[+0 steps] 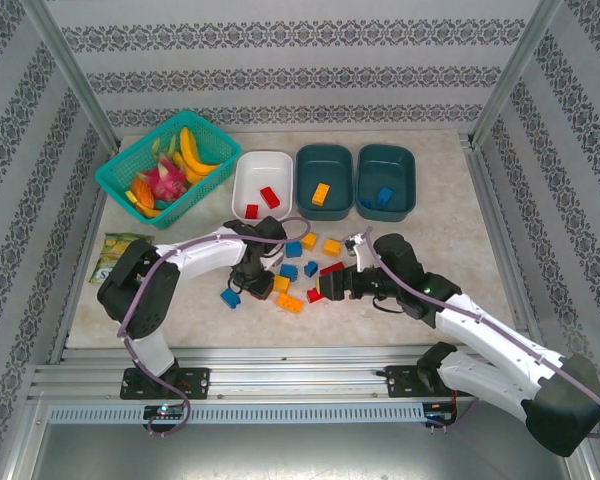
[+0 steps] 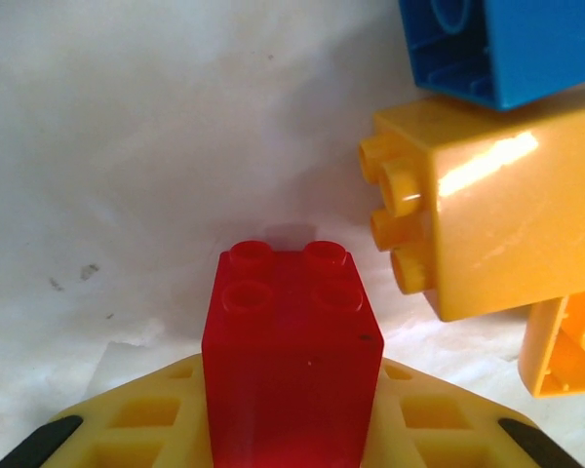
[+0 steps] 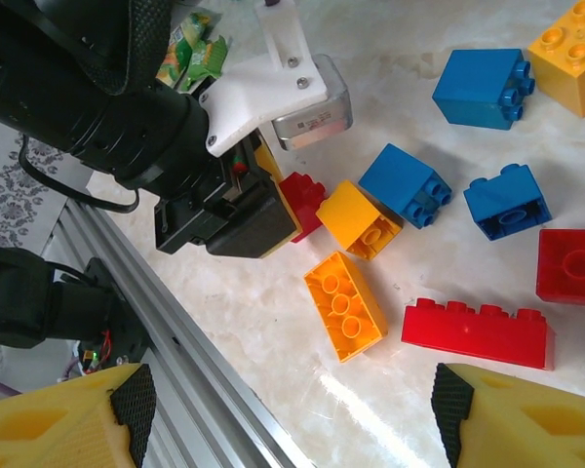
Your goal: Sort the legos into containers by color
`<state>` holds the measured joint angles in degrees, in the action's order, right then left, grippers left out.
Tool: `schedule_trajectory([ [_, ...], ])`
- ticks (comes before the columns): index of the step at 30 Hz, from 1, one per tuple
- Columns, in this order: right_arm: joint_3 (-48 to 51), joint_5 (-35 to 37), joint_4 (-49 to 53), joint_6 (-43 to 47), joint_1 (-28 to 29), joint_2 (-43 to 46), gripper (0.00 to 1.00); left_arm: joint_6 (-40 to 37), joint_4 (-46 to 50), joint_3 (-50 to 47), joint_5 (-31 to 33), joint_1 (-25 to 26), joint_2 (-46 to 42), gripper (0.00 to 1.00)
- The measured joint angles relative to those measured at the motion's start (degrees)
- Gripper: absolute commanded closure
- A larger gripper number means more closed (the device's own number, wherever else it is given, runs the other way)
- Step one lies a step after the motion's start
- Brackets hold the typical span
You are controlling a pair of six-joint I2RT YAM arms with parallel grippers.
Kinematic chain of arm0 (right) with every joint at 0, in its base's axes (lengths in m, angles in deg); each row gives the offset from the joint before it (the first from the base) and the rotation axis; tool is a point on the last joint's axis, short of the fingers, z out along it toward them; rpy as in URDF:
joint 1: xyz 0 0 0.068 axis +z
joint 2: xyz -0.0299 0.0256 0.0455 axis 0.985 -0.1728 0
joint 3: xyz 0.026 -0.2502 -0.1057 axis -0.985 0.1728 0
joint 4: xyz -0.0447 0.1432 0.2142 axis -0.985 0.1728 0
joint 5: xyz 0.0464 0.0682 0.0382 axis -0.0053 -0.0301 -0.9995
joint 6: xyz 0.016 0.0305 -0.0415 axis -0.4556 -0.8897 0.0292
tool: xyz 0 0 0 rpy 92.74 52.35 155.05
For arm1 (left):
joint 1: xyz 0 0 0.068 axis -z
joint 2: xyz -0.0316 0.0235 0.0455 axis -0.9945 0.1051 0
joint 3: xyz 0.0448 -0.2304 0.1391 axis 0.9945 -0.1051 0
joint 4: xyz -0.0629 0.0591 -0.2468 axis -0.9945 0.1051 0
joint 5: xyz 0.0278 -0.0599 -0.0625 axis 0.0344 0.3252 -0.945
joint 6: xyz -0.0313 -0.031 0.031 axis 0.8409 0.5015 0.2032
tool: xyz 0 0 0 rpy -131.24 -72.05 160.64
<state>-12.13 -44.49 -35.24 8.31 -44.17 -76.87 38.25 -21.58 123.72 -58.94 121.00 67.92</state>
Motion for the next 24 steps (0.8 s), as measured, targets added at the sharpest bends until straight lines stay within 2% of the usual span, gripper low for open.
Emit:
schedule_trajectory([
  [5,-5.0,3.0,1.4,0.0,-0.2,-0.2,0.24,3.1,3.3,3.7,1.9,-2.4,-6.2,0.73],
  [10,-11.8,8.2,-0.8,-0.7,-1.0,-3.0,0.24,5.9,5.2,18.1,0.0,-10.4,-7.7,0.73],
  [16,-20.3,11.7,-1.8,-2.0,-3.2,-12.9,0.24,7.7,6.7,37.7,-1.1,-15.0,6.8,0.73],
  [21,-22.9,12.2,-1.8,-2.2,-4.1,-17.2,0.25,9.1,9.6,48.8,-0.9,-16.0,20.6,0.73],
  [24,-22.9,12.3,-1.7,-2.8,-4.7,-18.0,0.25,9.6,10.7,52.3,-1.0,-16.2,25.8,0.73],
])
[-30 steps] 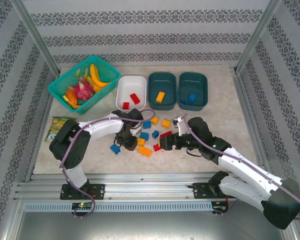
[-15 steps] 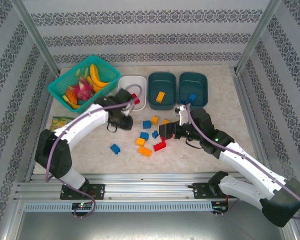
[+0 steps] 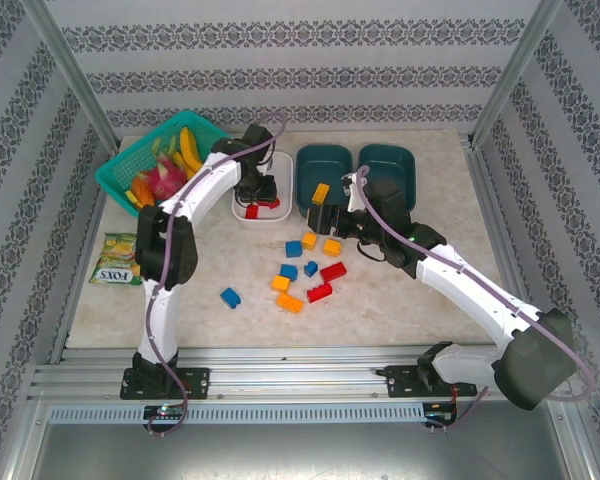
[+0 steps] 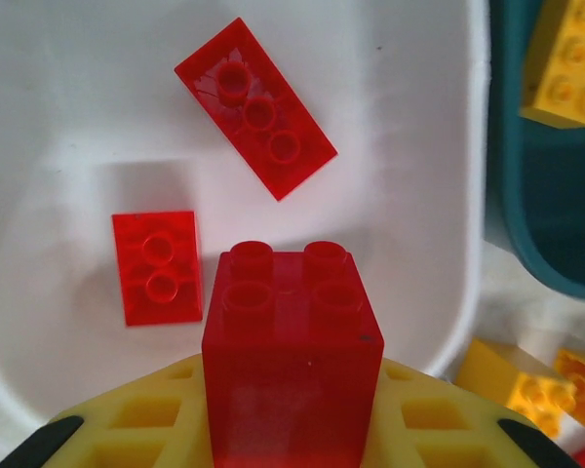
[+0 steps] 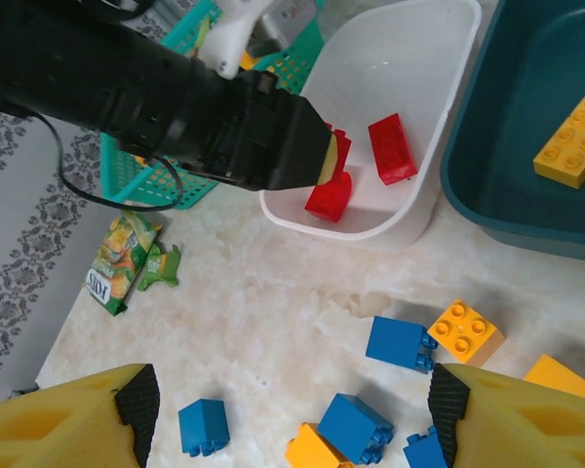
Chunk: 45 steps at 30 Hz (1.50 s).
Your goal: Sort the legos into containers by color
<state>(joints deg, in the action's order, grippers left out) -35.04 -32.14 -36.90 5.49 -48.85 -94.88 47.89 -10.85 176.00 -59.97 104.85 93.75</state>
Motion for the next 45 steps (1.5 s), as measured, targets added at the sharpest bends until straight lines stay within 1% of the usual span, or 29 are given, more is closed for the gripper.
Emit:
schedule_trajectory([
  [7,0.0,0.2,0.0,-1.1,-0.7,-0.3,0.25,1.0,1.4,1.6,-0.4,0.0,3.9,0.73],
  [14,0.0,0.2,0.1,-1.7,-1.1,-1.1,0.25,2.2,1.6,1.8,-0.4,0.0,5.3,0.72],
  [17,0.0,0.2,0.6,-1.8,-1.5,-2.1,0.25,2.5,1.6,1.8,-0.4,0.0,5.3,0.66],
  [21,0.0,0.5,2.2,-1.7,-1.8,-3.6,0.25,2.9,1.6,1.8,-0.6,0.0,5.8,0.56],
  [28,-1.3,2.1,6.5,-1.7,-2.6,-5.2,0.25,3.1,2.5,1.8,-0.8,0.0,7.0,0.47],
  [35,-2.4,5.1,10.0,-1.5,-2.6,-5.3,0.28,3.7,2.8,3.6,-0.8,0.0,6.6,0.42],
  [38,-3.7,8.2,13.8,-1.6,-2.6,-5.8,0.28,4.7,2.6,3.5,-0.9,0.0,3.8,0.37],
  [40,-4.6,9.9,16.0,-1.9,-2.6,-7.3,0.28,5.5,1.1,1.3,-1.5,0.0,-0.4,0.35],
  [42,-5.2,11.0,17.5,-2.5,-2.6,-9.7,0.26,6.6,-2.3,-4.7,-2.8,0.0,-7.7,0.31],
  [45,-6.1,12.6,19.9,-3.8,-2.1,-15.0,0.22,8.9,-8.7,-17.0,-5.7,0.0,-21.7,0.25],
])
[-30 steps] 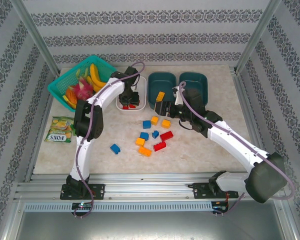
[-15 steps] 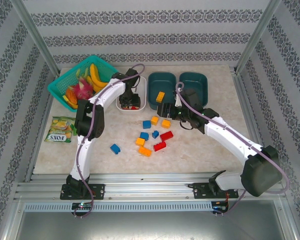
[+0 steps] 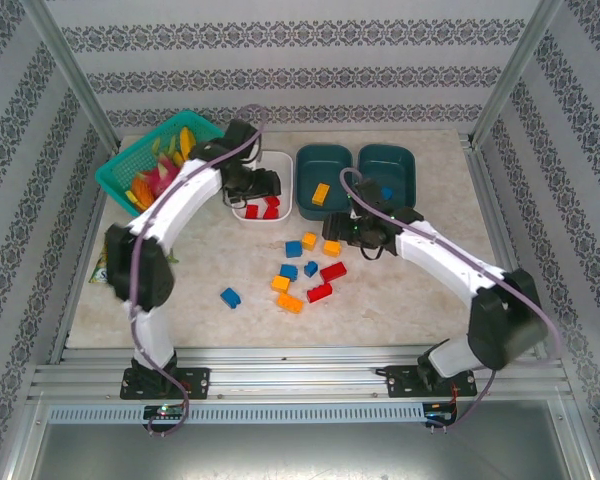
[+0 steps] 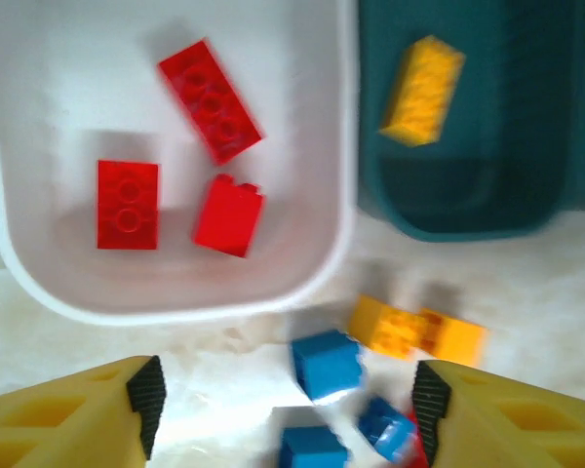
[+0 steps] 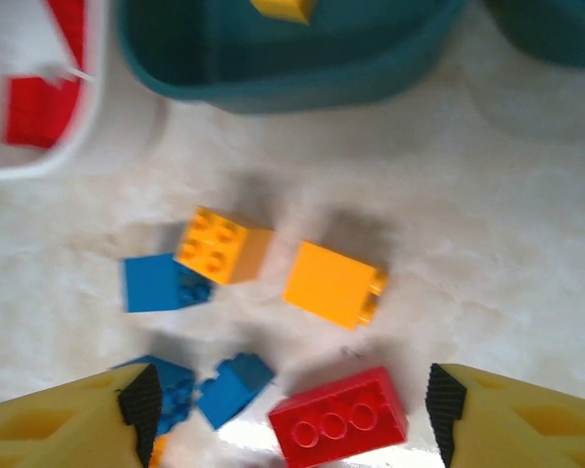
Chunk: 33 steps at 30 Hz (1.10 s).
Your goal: Sort the legos into containers by color
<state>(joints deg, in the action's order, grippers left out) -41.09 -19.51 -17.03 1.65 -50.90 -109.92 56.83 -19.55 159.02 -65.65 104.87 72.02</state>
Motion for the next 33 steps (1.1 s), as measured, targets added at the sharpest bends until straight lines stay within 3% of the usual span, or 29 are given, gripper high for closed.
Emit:
schedule_trajectory([
  [5,-2.8,2.2,2.9,-2.9,1.5,-8.3,0.14,5.5,-12.4,-22.7,-4.5,0.1,-20.9,0.24],
  [11,-4.7,2.9,2.8,-5.4,1.6,-13.4,0.2,11.1,-17.3,-40.9,-6.1,0.5,-31.5,0.23],
  [15,-5.5,2.9,1.9,-6.8,1.4,-15.8,0.28,12.8,-17.7,-43.6,-6.3,0.5,-35.1,0.24],
  [24,-6.8,3.0,0.5,-7.3,1.3,-20.3,0.32,13.8,-19.2,-43.8,-6.6,0.5,-36.9,0.25],
  [33,-7.4,4.0,0.3,-6.8,1.4,-21.2,0.69,14.4,-19.7,-44.6,-6.9,1.2,-36.9,0.27],
])
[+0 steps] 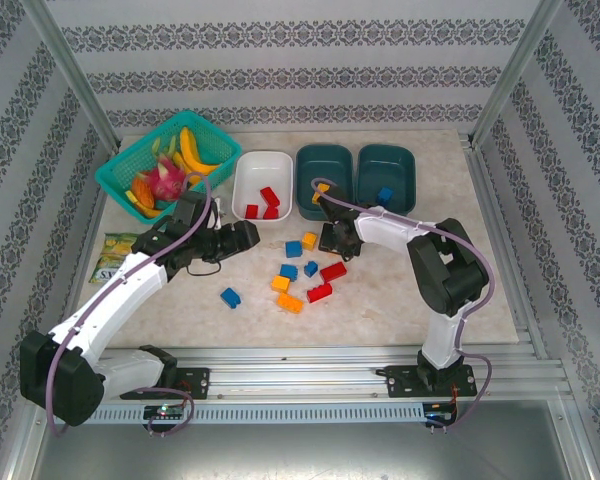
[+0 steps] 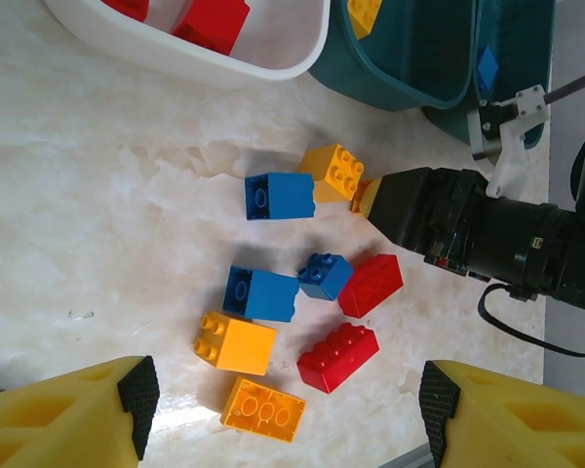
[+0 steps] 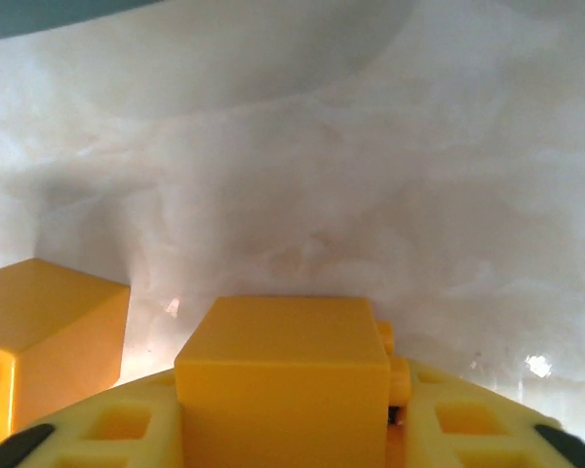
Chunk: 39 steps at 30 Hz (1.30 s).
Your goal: Sort the legos into containers by color
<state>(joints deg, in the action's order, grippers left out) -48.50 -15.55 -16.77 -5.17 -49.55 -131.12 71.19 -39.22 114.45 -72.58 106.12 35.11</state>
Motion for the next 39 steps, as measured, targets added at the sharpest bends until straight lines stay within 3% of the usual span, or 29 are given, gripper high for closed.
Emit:
schedule_trajectory([
  [8,-1.6,5.0,5.5,6.3,1.6,7.4,0.72,0.7,-2.3,0.2,-0.2,1.0,1.9,0.27],
  [13,-12.3,7.1,8.6,12.2,0.8,9.3,0.72,1.9,-4.6,4.0,-1.1,1.1,7.4,0.27],
  [18,-29.0,7.2,11.6,17.3,-3.0,-1.0,0.72,2.4,-7.4,11.8,-2.4,1.1,15.0,0.27],
  [24,-40.5,7.1,17.3,19.8,-6.5,-15.1,0.72,2.4,-9.9,20.1,-4.2,1.0,23.0,0.28],
  [33,-50.1,5.7,23.6,19.8,-7.6,-26.8,0.7,2.3,-10.8,25.1,-5.4,1.0,28.5,0.28],
  [39,-53.0,3.8,25.1,19.5,-7.6,-29.8,0.6,2.3,-10.8,25.1,-5.3,1.0,28.5,0.28],
])
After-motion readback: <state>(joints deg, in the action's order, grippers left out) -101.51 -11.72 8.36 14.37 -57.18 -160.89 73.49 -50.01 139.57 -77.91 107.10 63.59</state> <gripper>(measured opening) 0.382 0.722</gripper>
